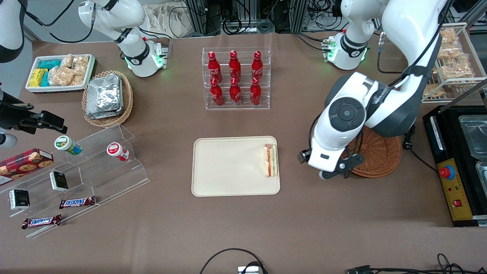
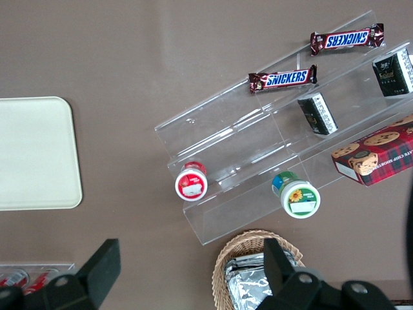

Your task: Place sandwich from basket to tray

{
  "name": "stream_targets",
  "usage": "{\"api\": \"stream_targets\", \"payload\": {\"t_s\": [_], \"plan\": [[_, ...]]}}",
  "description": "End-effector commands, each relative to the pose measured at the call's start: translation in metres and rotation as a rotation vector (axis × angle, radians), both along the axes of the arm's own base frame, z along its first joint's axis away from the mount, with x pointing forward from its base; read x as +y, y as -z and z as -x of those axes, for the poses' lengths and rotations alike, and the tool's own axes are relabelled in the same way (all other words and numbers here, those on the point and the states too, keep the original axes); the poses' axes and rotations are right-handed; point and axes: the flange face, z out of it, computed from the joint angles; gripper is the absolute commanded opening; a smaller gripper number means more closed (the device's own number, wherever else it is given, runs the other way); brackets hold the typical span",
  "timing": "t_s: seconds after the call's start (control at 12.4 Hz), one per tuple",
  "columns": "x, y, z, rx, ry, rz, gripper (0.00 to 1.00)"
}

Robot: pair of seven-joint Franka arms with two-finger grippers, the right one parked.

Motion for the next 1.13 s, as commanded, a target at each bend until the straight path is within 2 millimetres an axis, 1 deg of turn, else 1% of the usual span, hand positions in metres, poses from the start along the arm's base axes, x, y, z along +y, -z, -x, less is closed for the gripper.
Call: {"api": "stream_targets", "payload": {"t_s": [0.0, 0.16, 0.32, 0.4, 0.48, 0.64, 0.72, 0.8, 0.89, 0.97, 1.05], "plan": [[0.033, -0.010, 0.028, -0.038, 0.001, -0.039, 1.00], [0.070, -0.027, 0.039, -0.023, 0.072, 0.009, 1.00], [0.108, -0.039, 0.049, -0.003, 0.114, 0.038, 1.00], [0.121, -0.048, 0.056, -0.001, 0.162, 0.041, 1.00], [0.146, -0.055, 0.056, 0.010, 0.186, 0.042, 1.00], [0.189, -0.067, 0.055, 0.054, 0.275, 0.078, 1.00], [0.210, -0.077, 0.055, 0.072, 0.321, 0.085, 1.00], [0.218, -0.086, 0.052, 0.100, 0.366, 0.093, 1.00], [0.222, -0.092, 0.044, 0.110, 0.396, 0.097, 1.00], [0.226, -0.098, 0.031, 0.113, 0.390, 0.106, 1.00], [0.229, -0.102, 0.021, 0.154, 0.396, 0.115, 1.00]]}}
